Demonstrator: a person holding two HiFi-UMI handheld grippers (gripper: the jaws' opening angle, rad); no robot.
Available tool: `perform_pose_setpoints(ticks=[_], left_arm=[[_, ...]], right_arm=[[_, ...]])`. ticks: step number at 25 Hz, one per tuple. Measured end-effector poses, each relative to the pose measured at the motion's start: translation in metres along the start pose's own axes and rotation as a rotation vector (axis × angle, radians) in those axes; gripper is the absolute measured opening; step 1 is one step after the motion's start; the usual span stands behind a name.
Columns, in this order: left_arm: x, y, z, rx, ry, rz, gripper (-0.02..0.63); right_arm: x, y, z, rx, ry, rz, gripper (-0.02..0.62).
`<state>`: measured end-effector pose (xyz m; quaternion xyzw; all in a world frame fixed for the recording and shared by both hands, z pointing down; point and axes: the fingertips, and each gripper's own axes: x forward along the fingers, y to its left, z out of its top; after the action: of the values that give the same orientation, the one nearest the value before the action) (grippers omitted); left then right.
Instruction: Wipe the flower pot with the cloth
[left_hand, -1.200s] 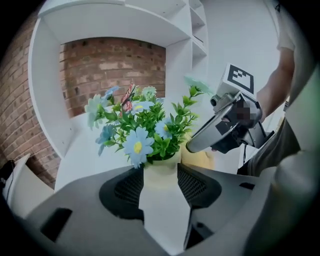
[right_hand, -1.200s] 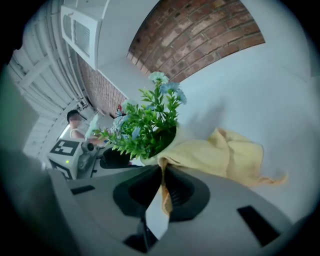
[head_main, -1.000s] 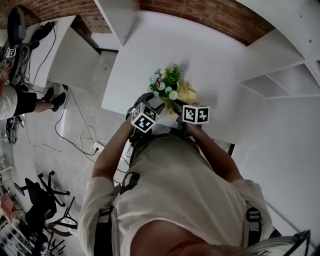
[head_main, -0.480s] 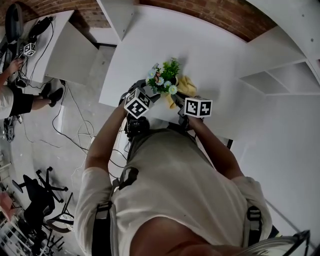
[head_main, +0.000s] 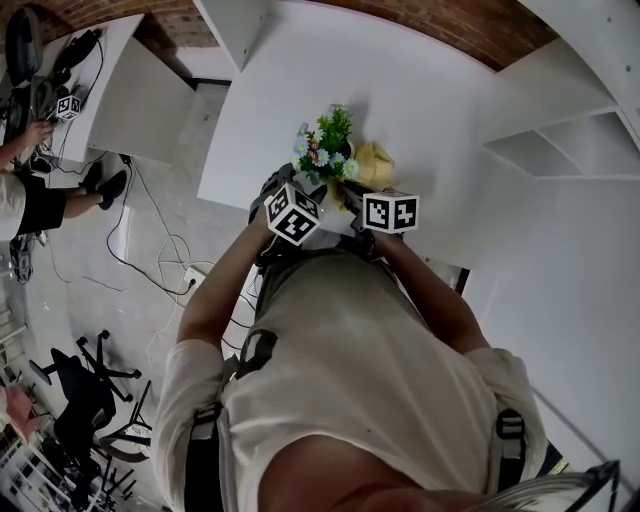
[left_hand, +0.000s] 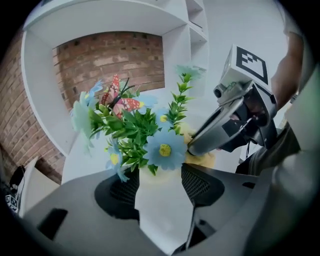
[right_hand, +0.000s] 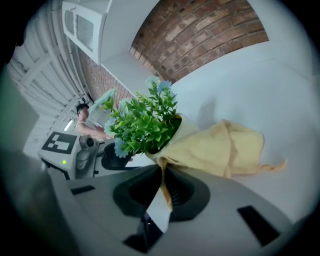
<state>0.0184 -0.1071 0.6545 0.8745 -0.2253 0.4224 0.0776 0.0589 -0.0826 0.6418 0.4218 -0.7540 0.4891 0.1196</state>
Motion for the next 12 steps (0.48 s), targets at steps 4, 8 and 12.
perform_pose_setpoints(ticks=[4, 8, 12], left_arm=[[-0.006, -0.016, -0.007, 0.011, 0.009, -0.047, 0.274], [-0.014, -0.017, -0.009, 0.050, 0.012, -0.059, 0.255], [-0.008, 0.010, -0.012, 0.081, 0.039, -0.001, 0.244]], right_arm=[[-0.006, -0.006, 0.000, 0.015, -0.005, -0.006, 0.041], [-0.019, -0.014, 0.013, 0.037, -0.048, -0.024, 0.041], [-0.022, -0.021, 0.027, 0.049, -0.077, -0.034, 0.041]])
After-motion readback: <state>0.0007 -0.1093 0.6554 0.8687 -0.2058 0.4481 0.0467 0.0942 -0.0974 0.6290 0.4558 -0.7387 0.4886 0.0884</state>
